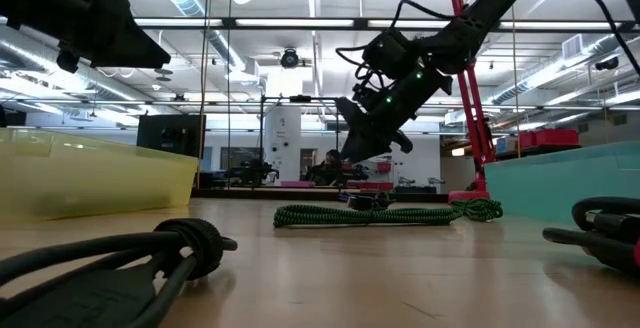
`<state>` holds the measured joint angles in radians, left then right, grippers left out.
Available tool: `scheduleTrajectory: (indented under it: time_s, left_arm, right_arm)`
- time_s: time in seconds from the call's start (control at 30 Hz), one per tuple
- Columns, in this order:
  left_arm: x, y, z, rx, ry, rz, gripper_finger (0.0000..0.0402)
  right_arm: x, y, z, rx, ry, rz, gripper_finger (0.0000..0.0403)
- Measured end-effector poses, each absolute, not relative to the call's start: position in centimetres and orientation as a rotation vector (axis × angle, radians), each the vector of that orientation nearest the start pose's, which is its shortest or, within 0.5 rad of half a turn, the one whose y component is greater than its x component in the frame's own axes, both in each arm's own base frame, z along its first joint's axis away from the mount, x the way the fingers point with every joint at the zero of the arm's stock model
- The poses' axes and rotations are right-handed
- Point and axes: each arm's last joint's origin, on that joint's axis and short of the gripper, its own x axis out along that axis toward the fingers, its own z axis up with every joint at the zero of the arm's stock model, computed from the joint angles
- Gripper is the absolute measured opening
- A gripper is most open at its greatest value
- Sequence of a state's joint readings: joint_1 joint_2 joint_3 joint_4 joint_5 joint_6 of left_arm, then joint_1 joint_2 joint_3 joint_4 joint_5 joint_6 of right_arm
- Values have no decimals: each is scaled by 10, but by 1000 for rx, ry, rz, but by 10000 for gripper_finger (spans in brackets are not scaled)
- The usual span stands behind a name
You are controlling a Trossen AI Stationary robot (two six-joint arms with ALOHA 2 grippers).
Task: Pick & Place USB Port
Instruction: Put the black and blue charger cable into the yellow bin
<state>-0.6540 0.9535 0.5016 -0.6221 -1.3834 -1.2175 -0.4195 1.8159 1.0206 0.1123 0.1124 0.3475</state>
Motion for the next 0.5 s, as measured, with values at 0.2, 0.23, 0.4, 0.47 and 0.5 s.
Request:
scheduleTrajectory:
  time_s: [0.2, 0.23, 0.4, 0.47, 0.5]
  left_arm:
    - [135, -68, 202, -210, 92, 835, 105]
    - [135, -68, 202, -210, 92, 835, 105]
    - [136, -68, 202, -213, 98, 832, 105]
    - [136, -68, 201, -218, 107, 827, 105]
    - [136, -68, 201, -219, 109, 826, 105]
  right_arm:
    - [357, -136, 146, 373, 605, -560, 123]
    - [357, -135, 141, 359, 625, -571, 123]
    - [353, -148, 136, 379, 621, -642, 123]
    - [351, -154, 137, 390, 611, -662, 123]
    - [349, -156, 136, 390, 616, -673, 124]
